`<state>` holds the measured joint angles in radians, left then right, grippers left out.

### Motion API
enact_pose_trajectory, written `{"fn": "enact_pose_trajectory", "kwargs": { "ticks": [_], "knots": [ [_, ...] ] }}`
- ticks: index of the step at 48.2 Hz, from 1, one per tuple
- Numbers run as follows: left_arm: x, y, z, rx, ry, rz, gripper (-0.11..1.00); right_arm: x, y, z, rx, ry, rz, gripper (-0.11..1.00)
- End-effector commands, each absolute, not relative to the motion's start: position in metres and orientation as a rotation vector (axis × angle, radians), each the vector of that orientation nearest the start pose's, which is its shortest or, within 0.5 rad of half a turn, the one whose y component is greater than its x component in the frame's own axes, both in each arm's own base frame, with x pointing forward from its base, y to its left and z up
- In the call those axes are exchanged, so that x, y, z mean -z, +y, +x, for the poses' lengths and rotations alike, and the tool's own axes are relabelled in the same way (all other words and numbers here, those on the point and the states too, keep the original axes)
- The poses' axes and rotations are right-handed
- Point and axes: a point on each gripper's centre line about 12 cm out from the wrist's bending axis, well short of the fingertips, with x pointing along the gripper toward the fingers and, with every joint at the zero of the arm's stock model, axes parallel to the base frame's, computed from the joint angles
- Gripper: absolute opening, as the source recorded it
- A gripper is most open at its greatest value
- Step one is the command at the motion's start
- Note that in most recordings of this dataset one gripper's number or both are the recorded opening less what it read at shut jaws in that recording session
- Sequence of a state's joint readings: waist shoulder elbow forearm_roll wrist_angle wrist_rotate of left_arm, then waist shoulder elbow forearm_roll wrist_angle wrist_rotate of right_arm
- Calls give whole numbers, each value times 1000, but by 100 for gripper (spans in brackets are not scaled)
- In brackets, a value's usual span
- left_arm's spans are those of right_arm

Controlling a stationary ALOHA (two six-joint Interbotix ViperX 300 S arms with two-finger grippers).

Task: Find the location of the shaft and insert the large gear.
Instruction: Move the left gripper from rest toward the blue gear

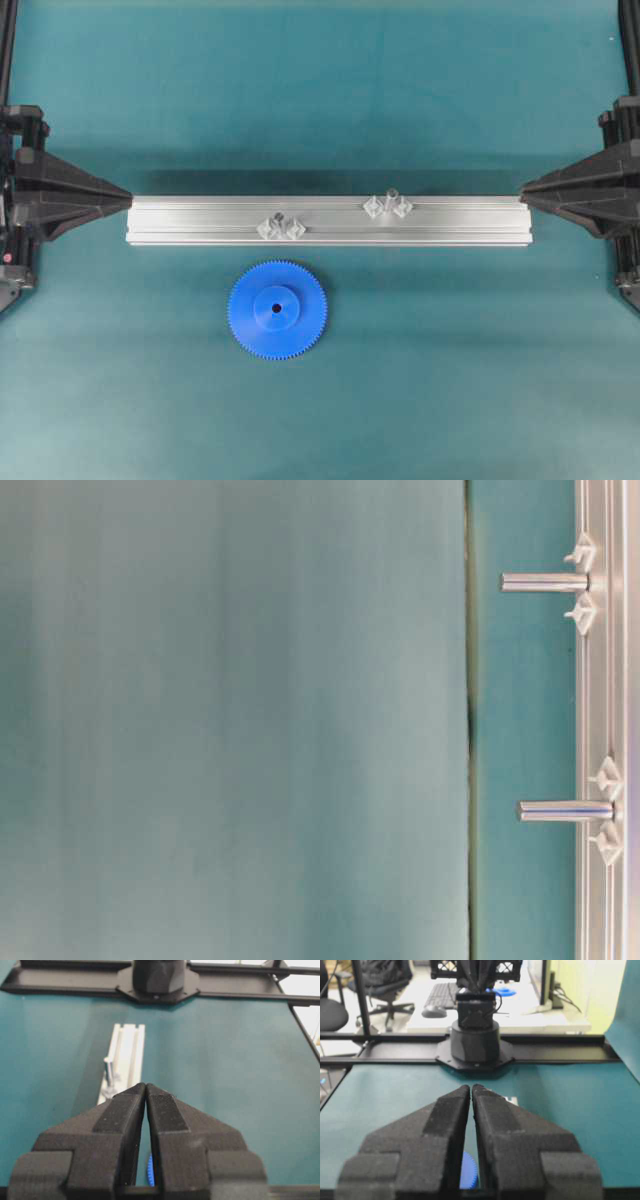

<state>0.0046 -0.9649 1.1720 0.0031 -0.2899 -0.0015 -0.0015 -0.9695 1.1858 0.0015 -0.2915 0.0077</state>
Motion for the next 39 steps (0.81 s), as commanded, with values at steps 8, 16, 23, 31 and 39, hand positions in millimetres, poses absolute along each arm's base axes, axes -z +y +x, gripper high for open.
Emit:
{"fn": "enact_pose_trajectory", "kwargs": {
  "ticks": [8,16,23,31,39],
  "knots": [
    [-279,-1,211,6,49,-16,-1,-292,-3,199,15,-48,57,6],
    [-282,-3,221,13,112,-16,-1,-288,-3,200,16,58,63,2],
    [-277,-10,237,41,223,-18,-1,-274,-4,200,28,182,80,2],
    [-265,-14,261,49,358,-19,-1,-263,-7,199,45,294,103,2],
    [-267,-18,288,57,425,-5,-1,-261,-8,198,53,366,106,2]
  ]
}}
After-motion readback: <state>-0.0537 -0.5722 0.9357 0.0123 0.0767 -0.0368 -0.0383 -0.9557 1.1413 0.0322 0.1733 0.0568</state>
